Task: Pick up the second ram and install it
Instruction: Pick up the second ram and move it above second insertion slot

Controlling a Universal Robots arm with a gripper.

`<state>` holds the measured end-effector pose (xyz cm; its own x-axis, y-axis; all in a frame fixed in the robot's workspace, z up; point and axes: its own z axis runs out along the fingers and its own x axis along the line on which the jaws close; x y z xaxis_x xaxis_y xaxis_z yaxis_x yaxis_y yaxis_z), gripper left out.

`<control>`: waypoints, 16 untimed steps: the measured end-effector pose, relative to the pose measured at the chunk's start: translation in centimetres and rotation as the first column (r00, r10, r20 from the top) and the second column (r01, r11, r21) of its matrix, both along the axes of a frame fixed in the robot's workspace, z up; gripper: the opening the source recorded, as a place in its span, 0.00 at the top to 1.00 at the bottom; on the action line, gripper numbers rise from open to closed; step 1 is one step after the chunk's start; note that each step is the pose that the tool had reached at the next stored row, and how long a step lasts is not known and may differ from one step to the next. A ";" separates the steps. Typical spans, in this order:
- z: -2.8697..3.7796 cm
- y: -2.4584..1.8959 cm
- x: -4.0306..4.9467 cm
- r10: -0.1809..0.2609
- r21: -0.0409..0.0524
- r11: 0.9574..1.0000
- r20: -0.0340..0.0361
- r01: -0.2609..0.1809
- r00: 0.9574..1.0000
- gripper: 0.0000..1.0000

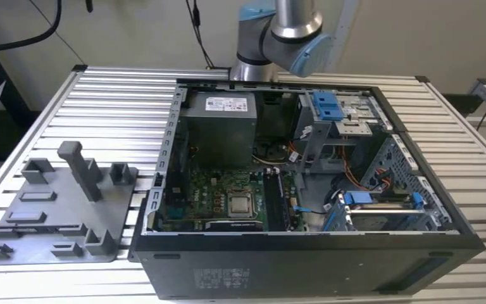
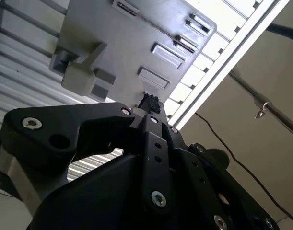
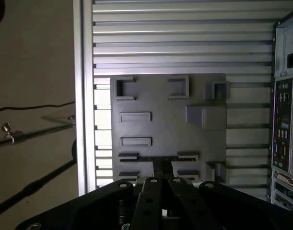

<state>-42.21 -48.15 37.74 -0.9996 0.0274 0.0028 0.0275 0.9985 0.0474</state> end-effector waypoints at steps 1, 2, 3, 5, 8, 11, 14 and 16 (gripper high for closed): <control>0.00 0.00 0.00 0.001 0.000 1.000 0.000 -0.001 1.000 0.89; 0.00 0.00 0.00 0.004 0.000 1.000 0.000 -0.004 1.000 0.89; 0.00 0.00 0.00 0.008 0.000 1.000 0.000 -0.008 1.000 0.89; -0.01 0.00 0.00 0.018 0.000 1.000 0.000 -0.018 1.000 0.89; 0.00 0.00 0.01 0.039 -0.001 0.999 0.000 -0.039 0.999 0.89; 0.00 0.00 0.01 0.063 -0.002 0.998 0.000 -0.063 0.998 0.89; 0.00 0.01 0.00 0.092 -0.002 0.996 0.000 -0.092 0.996 0.89; 0.00 0.01 -0.01 0.114 -0.002 0.994 0.000 -0.114 0.994 0.89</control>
